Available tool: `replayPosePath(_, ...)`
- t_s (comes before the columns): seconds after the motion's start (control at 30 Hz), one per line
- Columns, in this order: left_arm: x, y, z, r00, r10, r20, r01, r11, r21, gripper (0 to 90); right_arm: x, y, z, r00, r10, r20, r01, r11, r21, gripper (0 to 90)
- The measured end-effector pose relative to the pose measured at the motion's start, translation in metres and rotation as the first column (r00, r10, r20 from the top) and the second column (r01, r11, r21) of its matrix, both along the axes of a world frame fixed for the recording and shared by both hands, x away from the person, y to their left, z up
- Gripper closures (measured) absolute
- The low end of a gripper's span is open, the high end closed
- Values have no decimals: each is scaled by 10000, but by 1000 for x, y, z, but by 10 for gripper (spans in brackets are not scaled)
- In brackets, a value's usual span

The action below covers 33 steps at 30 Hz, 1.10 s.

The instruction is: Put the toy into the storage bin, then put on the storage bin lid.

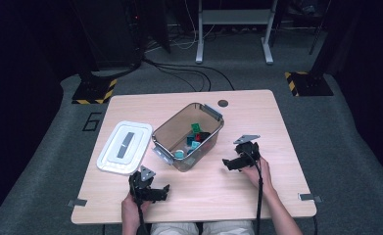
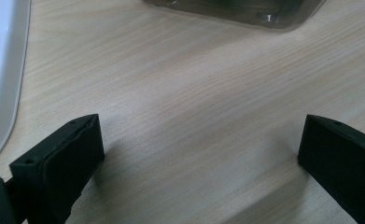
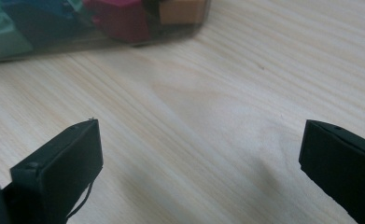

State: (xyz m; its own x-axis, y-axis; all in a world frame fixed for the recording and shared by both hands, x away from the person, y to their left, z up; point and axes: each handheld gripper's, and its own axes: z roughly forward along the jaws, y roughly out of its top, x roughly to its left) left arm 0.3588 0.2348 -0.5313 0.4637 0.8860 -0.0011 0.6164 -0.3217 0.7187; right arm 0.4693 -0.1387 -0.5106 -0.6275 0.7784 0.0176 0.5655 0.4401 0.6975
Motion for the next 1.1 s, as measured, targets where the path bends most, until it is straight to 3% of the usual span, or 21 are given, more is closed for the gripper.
replayPosePath(0.17,0,0,0,10000,-2,4,2,10000,6,1,2,-1,-10,9991,-280,-308,275,9995,-163,0)
replayPosePath(0.2,0,0,0,10000,-2,4,2,10000,5,1,2,0,-13,9994,-268,-197,261,9991,-337,0)
replayPosePath(0.33,0,0,0,10000,1,-1,-1,10000,-3,1,-1,-3,-18,9995,-197,245,198,9998,-44,0)
replayPosePath(0.57,0,0,0,10000,4,0,-4,10000,-20,1,-1,-2,-18,9992,-291,261,293,9995,-74,0)
replayPosePath(0.83,1,-3,0,9993,370,22,-370,9993,-11,0,-1,-3,-18,9994,-223,252,225,9997,-70,0)
replayPosePath(0.97,-1,2,1,10000,-21,-62,22,10000,51,1,-1,-3,-18,9995,-208,249,210,9998,-58,0)
replayPosePath(1.1,-2,7,0,10000,-89,-3,89,10000,25,0,-1,-3,-18,9994,-221,251,223,9997,-69,0)
